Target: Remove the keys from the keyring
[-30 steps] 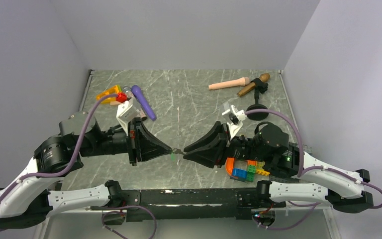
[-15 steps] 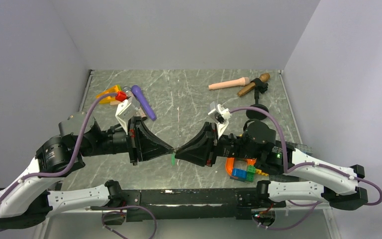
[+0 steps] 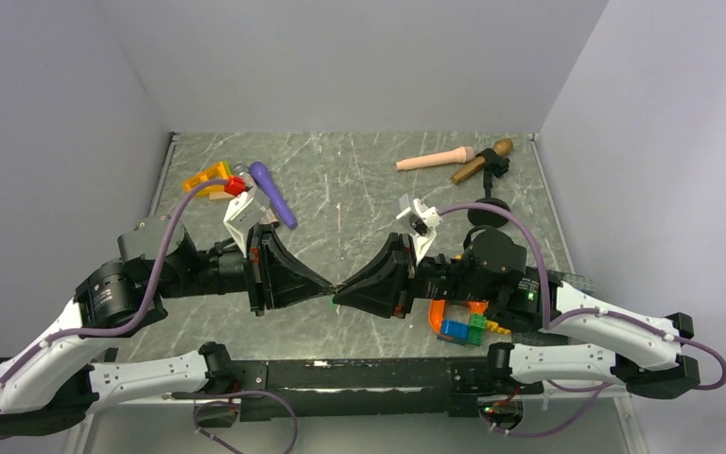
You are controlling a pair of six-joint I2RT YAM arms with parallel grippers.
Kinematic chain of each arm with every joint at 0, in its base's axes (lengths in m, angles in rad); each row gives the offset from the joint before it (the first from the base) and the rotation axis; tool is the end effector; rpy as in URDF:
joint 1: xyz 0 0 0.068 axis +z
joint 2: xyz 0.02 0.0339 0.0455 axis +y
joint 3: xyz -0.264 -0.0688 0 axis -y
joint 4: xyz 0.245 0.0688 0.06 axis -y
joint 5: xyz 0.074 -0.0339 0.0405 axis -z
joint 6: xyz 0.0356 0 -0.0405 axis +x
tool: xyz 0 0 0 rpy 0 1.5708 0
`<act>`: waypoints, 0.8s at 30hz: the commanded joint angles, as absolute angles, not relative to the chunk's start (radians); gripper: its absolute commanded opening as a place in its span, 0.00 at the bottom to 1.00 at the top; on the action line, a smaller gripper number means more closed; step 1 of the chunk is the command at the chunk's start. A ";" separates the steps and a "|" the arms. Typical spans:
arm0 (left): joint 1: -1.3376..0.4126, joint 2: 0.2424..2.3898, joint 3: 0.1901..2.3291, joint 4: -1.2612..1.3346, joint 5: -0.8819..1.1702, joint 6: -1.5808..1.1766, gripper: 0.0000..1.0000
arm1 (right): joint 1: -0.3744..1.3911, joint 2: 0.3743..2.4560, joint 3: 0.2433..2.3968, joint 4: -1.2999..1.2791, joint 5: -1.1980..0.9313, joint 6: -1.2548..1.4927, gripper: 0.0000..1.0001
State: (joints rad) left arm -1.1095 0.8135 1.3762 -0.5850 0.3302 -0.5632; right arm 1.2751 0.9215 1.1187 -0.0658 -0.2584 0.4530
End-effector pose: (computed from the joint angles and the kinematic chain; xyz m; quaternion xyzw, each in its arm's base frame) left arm 0.0437 -0.1139 0.4844 0.3009 0.6481 -0.5906 0.3750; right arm 0.0485 0.1905 0.4448 -0.3500 0.5605 0.6223 0.4197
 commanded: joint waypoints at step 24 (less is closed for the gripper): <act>-1.111 0.755 1.262 -0.333 0.382 -0.764 0.00 | 1.276 0.932 1.168 0.065 -0.327 0.471 0.00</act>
